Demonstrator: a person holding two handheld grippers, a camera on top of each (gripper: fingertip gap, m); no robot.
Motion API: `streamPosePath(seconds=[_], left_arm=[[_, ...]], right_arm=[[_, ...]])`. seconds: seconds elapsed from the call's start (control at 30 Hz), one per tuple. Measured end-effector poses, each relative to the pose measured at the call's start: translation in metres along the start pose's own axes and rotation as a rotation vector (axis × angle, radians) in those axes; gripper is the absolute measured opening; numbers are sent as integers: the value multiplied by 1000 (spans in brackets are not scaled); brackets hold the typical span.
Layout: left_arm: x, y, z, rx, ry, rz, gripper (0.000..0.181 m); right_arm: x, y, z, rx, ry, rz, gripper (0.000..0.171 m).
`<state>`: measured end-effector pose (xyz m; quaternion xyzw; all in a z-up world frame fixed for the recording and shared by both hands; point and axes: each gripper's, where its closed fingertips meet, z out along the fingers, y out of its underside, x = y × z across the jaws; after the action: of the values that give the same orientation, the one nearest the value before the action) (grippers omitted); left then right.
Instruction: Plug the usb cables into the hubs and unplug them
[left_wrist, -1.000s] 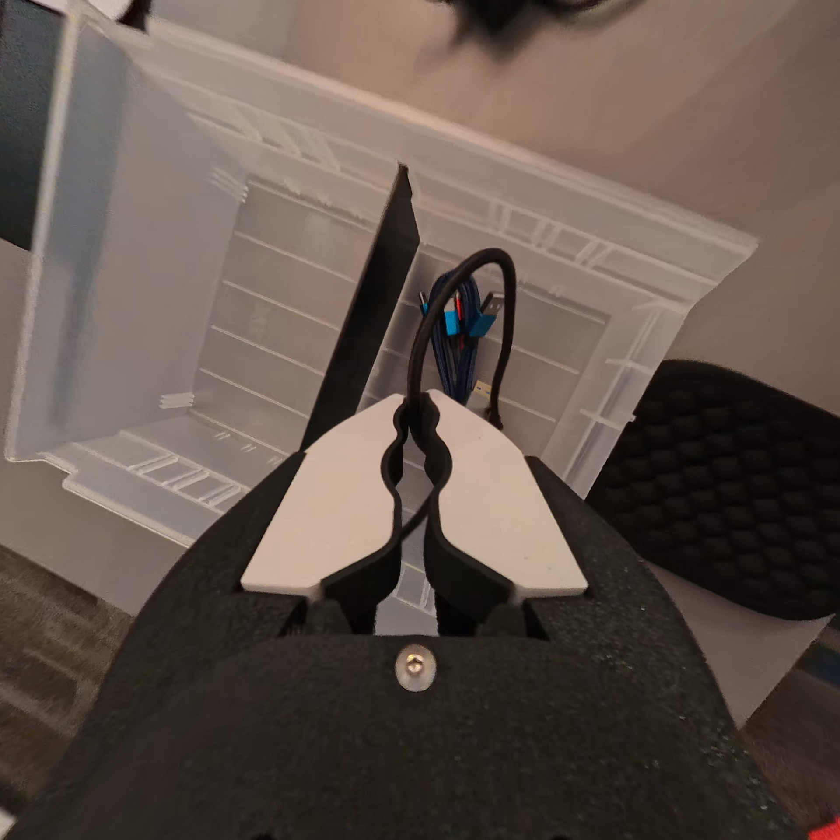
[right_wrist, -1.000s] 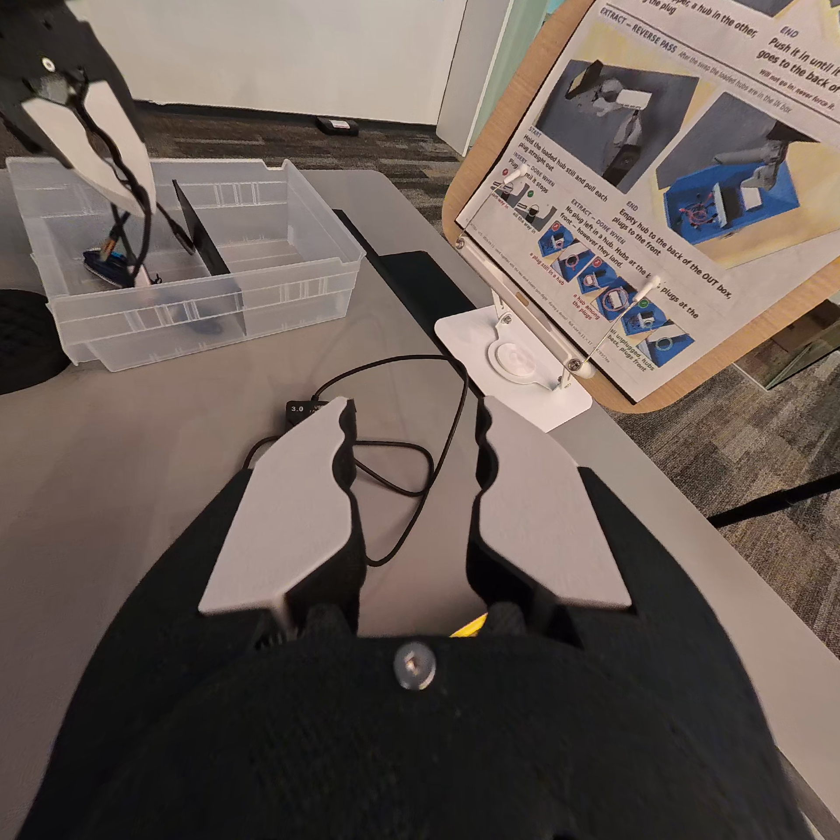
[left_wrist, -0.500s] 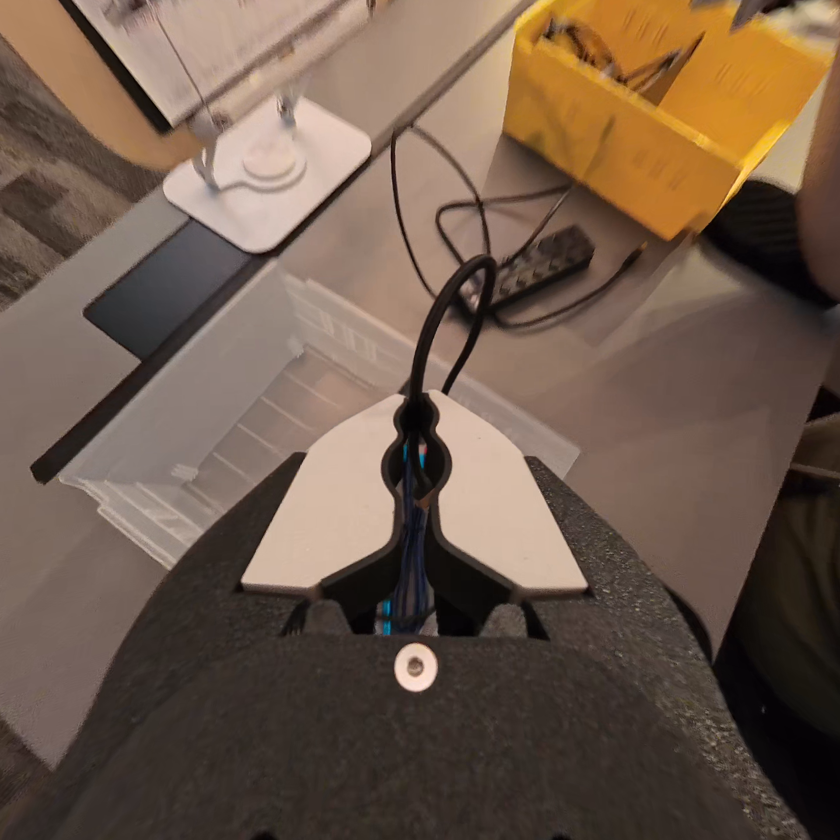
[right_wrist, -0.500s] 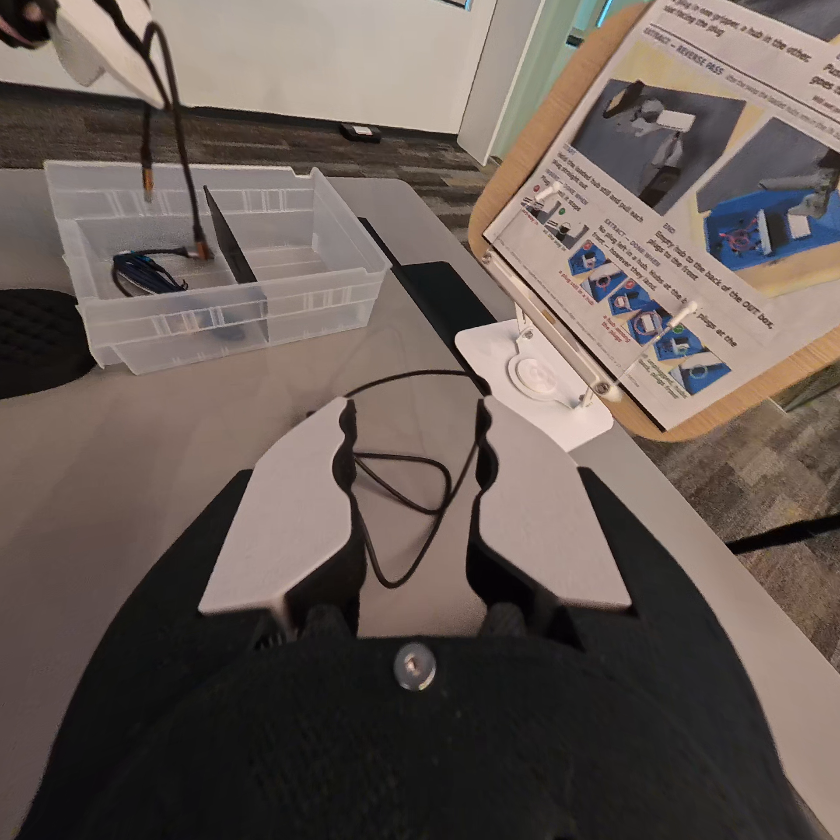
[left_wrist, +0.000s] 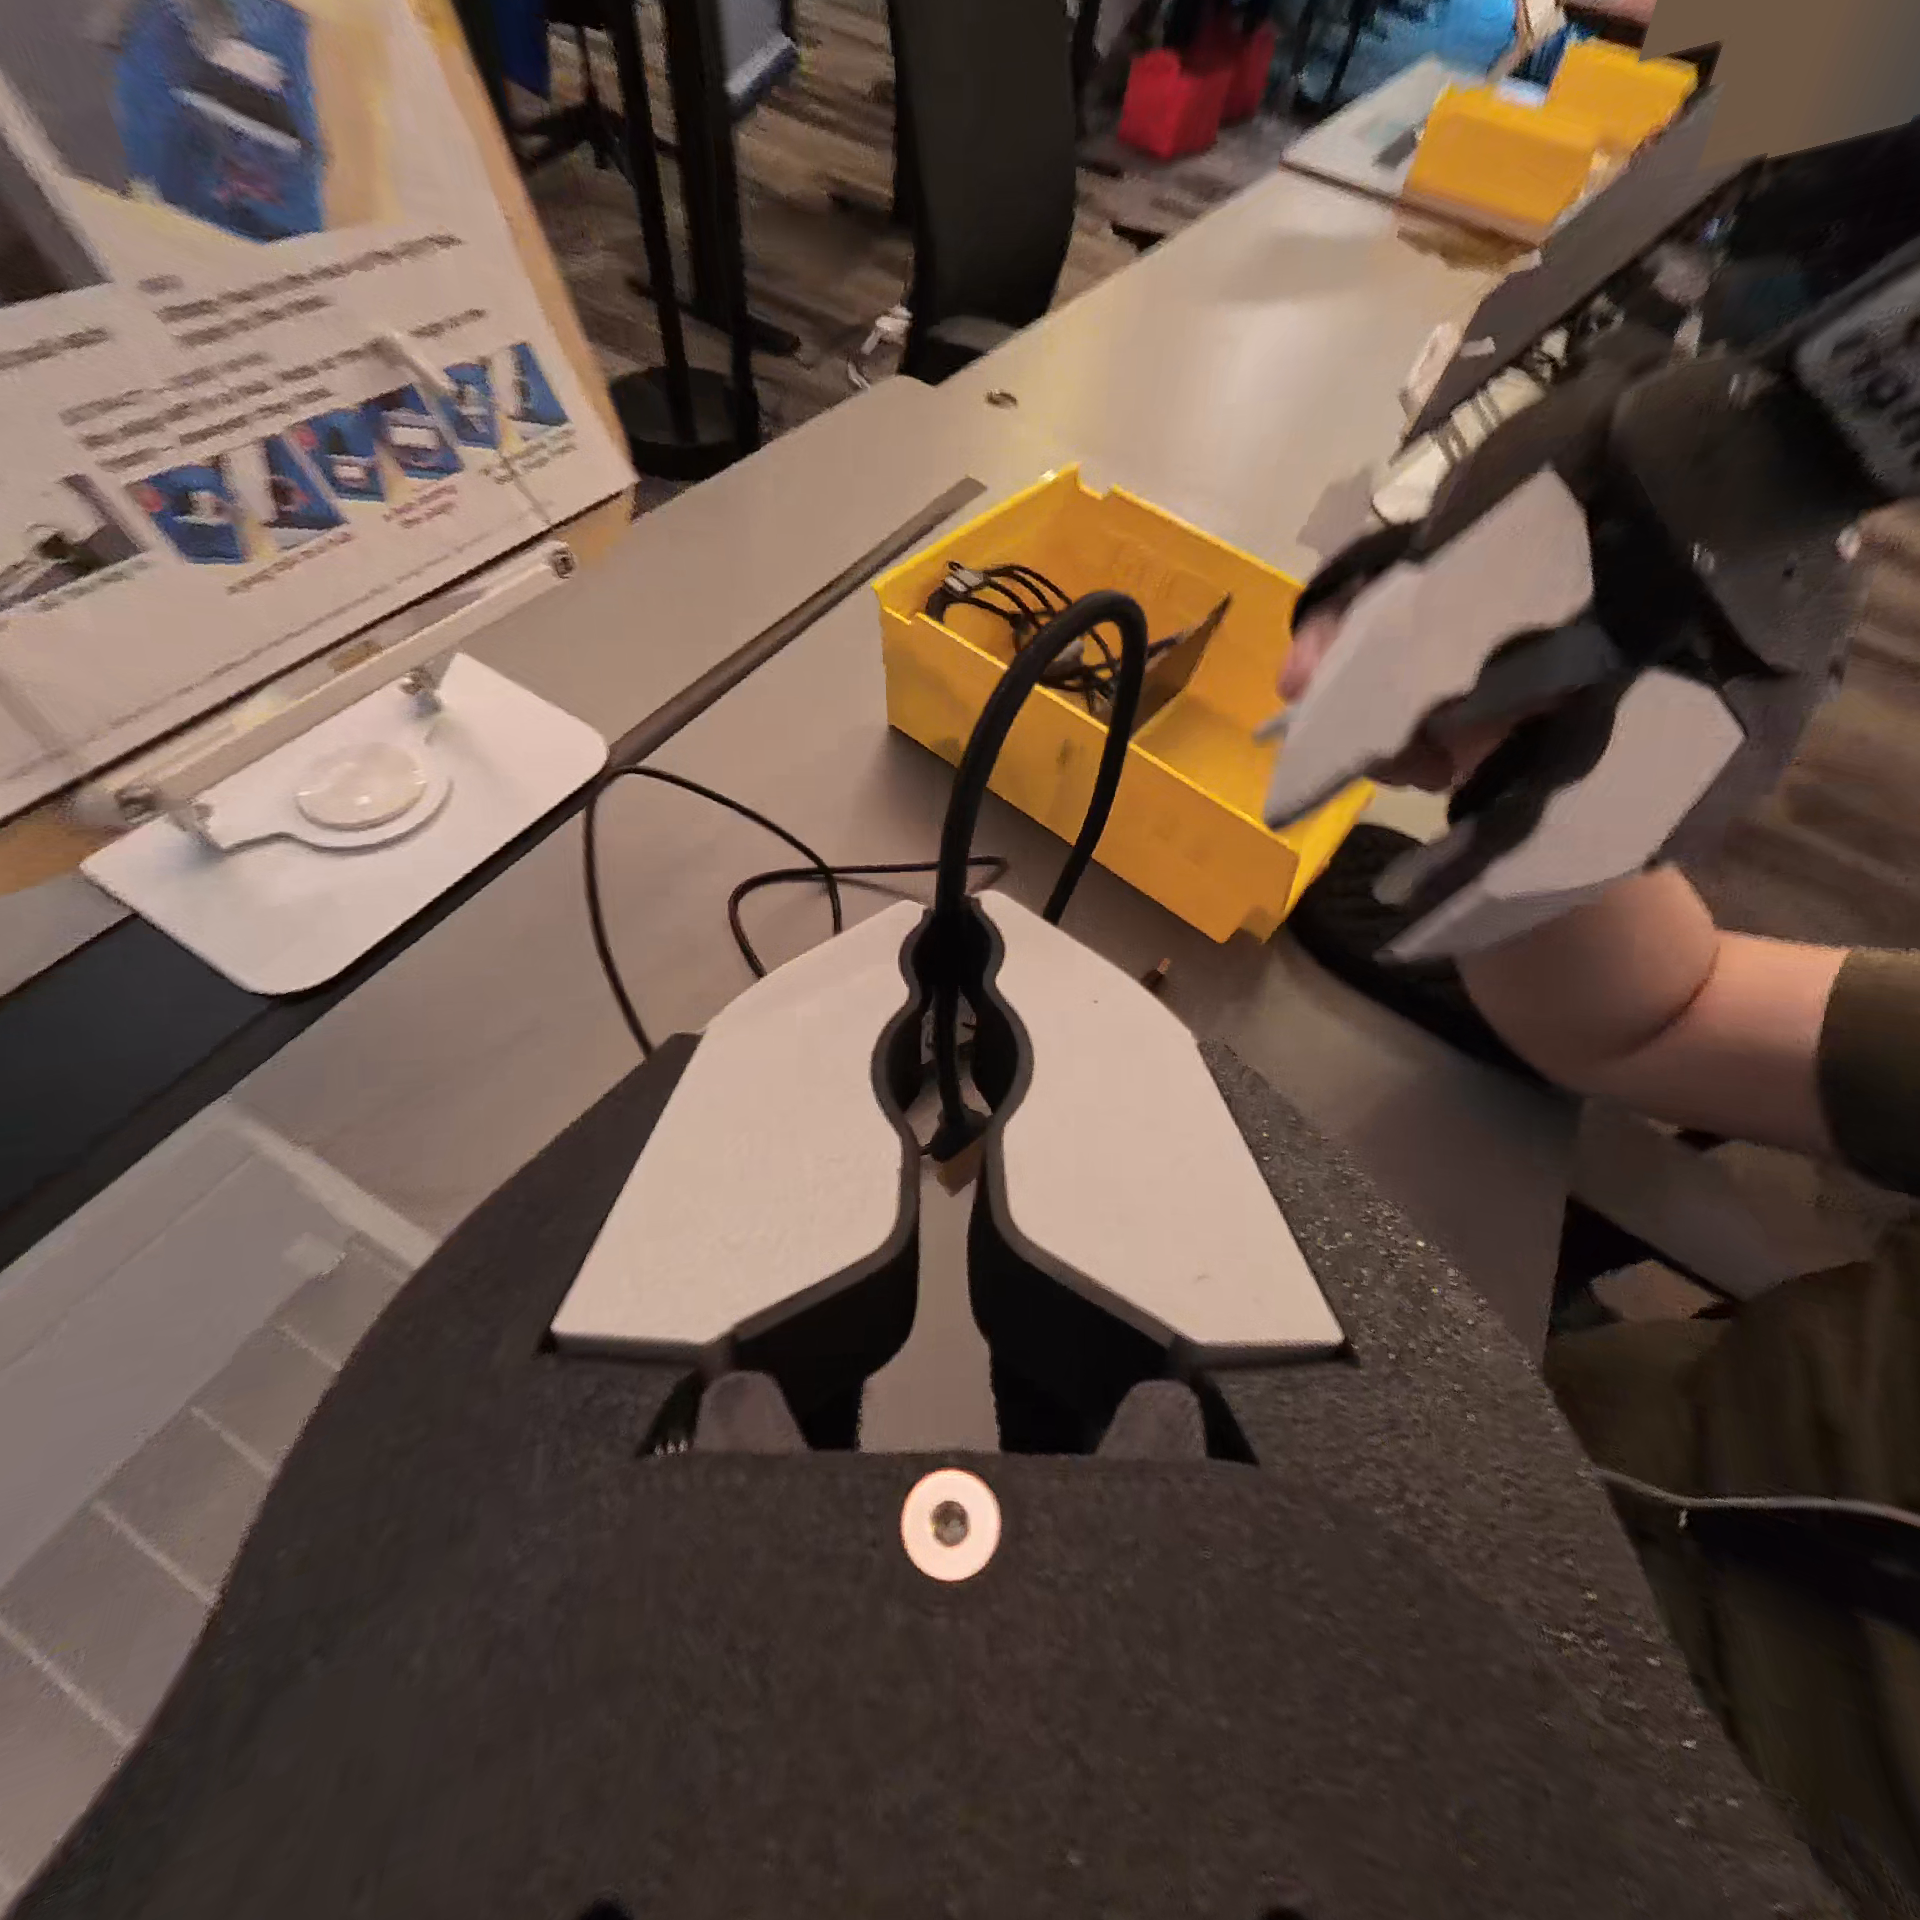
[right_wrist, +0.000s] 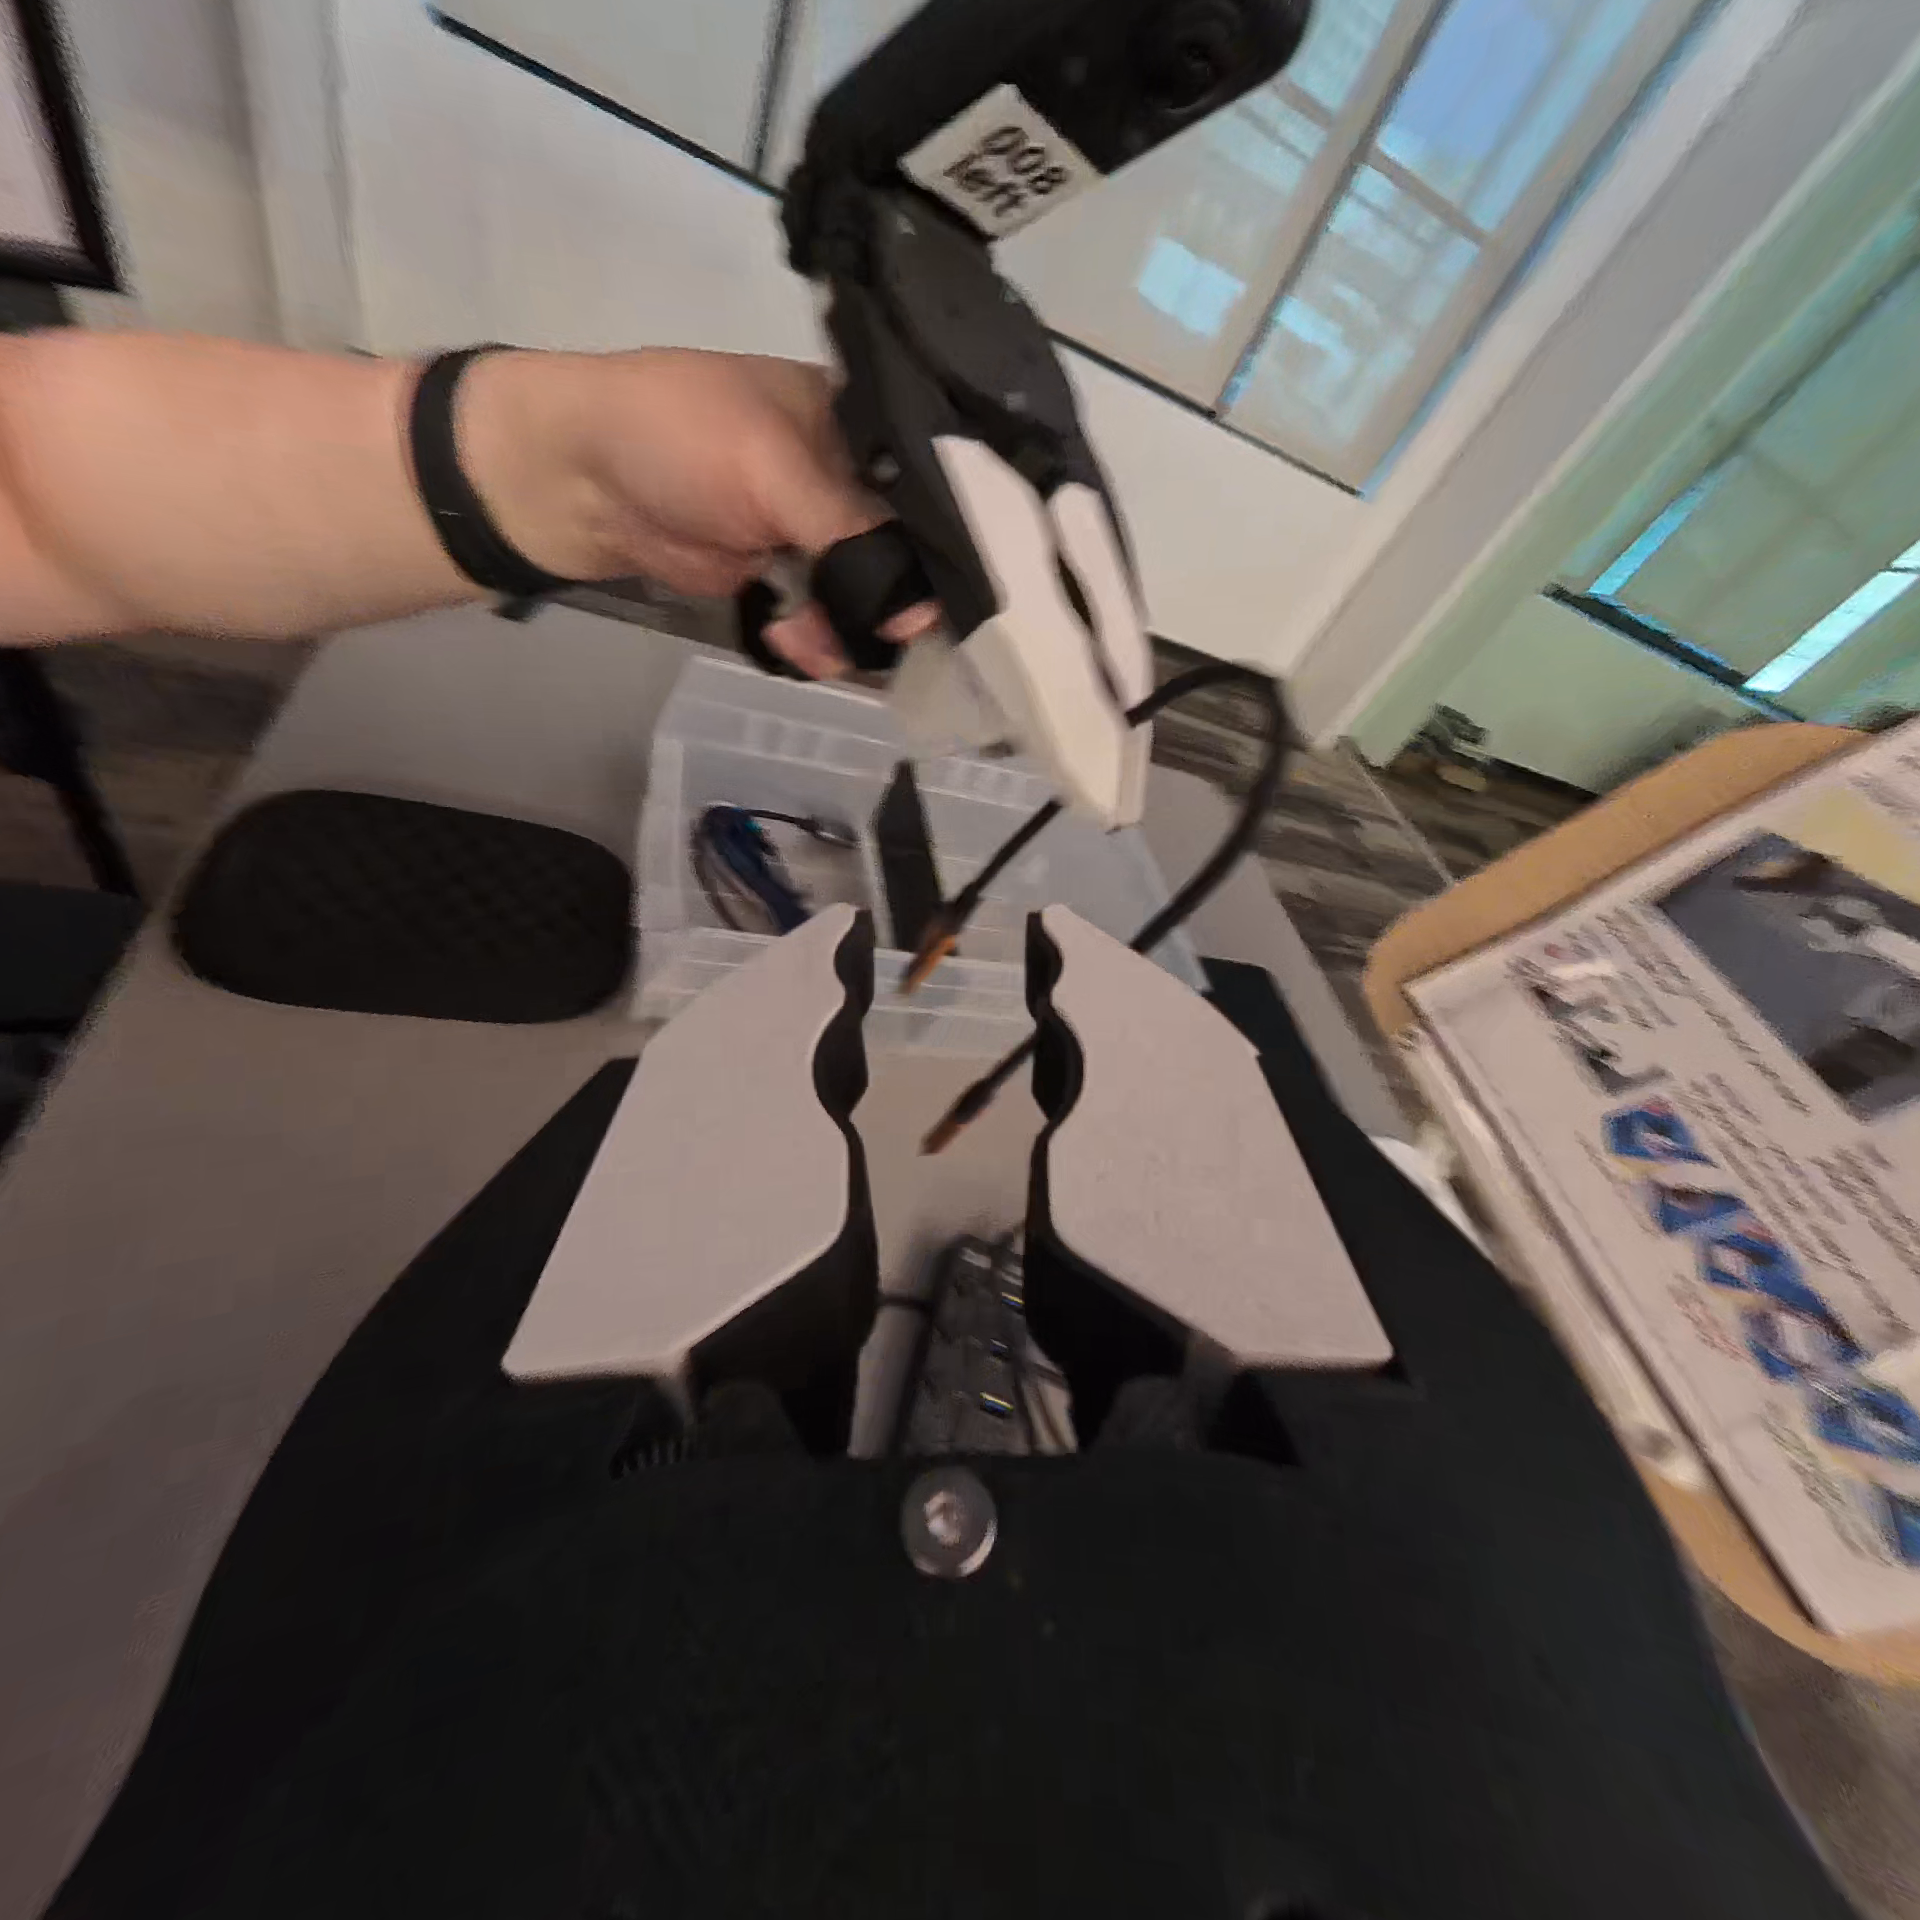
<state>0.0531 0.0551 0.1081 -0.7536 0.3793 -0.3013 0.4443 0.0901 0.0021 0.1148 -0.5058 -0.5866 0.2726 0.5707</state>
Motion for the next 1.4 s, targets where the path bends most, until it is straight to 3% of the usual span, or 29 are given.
streamPosePath(seconds=[0.17, 0.27, 0.37, 0.4, 0.43, 0.5, 0.53, 0.63, 0.67, 0.87, 0.97, 1.03, 1.2, 1.23, 1.33, 1.4], left_arm=[[25, 22, 34, -146, 21, 85, 3], [36, 36, 48, -207, 25, 106, 3], [41, 43, 59, -225, 13, 134, 3], [43, 44, 62, -228, 16, 138, 3], [47, 45, 64, -231, 32, 144, 3], [48, 47, 64, -223, 28, 171, 6], [49, 48, 63, -210, 34, 176, 9], [51, 63, 58, -210, 56, 147, 46], [54, 69, 58, -198, 82, 134, 47], [77, 82, 65, -21, 220, 50, 34], [70, 86, 71, -18, 155, 67, 30], [68, 86, 73, -14, 141, 87, 10], [63, 80, 69, -14, 63, 174, 6], [59, 80, 67, -33, 27, 199, 6], [64, 82, 64, -93, 9, 274, 6], [60, 88, 64, -176, -51, 393, 6]], right_arm=[[44, -2, -28, 52, 193, 85, 25], [39, 7, -26, 46, 81, 222, 38], [36, 43, -16, -145, 52, 296, 42], [37, 53, -13, -196, 53, 288, 35], [33, 58, -11, -217, 21, 274, 6], [29, 55, -10, -190, -33, 279, 3], [28, 54, -12, -184, -43, 295, 4], [31, 46, -21, -141, -43, 298, 4], [34, 43, -24, -127, -31, 297, 3], [37, 31, -37, -51, -40, 303, 4], [37, 29, -41, -31, -50, 304, 4], [39, 26, -45, -9, -52, 307, 4], [35, 38, -58, -31, -116, 288, 4], [31, 44, -62, -53, -152, 296, 7], [17, 61, -72, -109, -261, 348, 46], [14, 62, -72, -90, -303, 349, 47]])
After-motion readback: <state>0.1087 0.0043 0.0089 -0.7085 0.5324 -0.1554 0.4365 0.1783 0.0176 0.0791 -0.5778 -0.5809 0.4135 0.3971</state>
